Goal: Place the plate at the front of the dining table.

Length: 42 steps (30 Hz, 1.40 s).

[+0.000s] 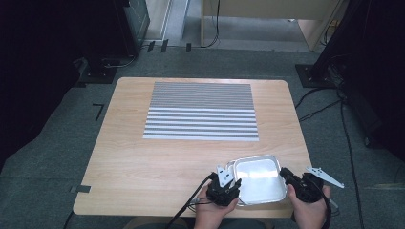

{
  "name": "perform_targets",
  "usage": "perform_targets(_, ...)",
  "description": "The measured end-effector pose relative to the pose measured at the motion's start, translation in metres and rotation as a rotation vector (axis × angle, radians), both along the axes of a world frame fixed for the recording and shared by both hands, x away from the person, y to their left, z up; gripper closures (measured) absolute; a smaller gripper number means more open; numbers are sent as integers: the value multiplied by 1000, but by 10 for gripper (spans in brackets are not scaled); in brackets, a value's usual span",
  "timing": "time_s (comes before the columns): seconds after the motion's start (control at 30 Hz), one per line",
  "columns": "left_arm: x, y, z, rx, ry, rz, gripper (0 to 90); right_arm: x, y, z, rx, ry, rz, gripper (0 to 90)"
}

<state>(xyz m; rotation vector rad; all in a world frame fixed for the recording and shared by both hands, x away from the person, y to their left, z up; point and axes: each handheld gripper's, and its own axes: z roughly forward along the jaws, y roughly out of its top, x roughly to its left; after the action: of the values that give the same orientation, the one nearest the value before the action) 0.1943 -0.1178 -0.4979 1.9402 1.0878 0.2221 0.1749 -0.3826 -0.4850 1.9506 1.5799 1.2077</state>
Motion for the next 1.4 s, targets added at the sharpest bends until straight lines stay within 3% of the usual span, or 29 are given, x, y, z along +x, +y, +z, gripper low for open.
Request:
perform_targets(0.2,1,-3,-5,17,13,-2,701,0,0,-1,-6,4,10,822)
perform_targets(0.3,0,-5,-7,23,12,-3,710,3,5,-6,-42,39,43,820)
perform_targets(0.37,1,-5,-8,26,13,-1,710,4,6,-8,-60,51,33,860)
perform_targets(0.53,2,-5,-8,16,18,6,705,5,7,-9,-47,47,11,867)
perform_targets(0.7,2,-2,-4,-10,11,17,689,4,3,-10,23,66,-12,869)
perform_targets(1.0,4,3,4,-61,-5,48,631,1,2,-5,33,36,-39,871)
perform_targets(1.17,7,5,6,-82,14,53,594,-1,3,-2,44,17,-52,871)
perform_targets(1.4,10,9,11,-107,12,64,624,-2,6,-1,56,-2,-54,870)
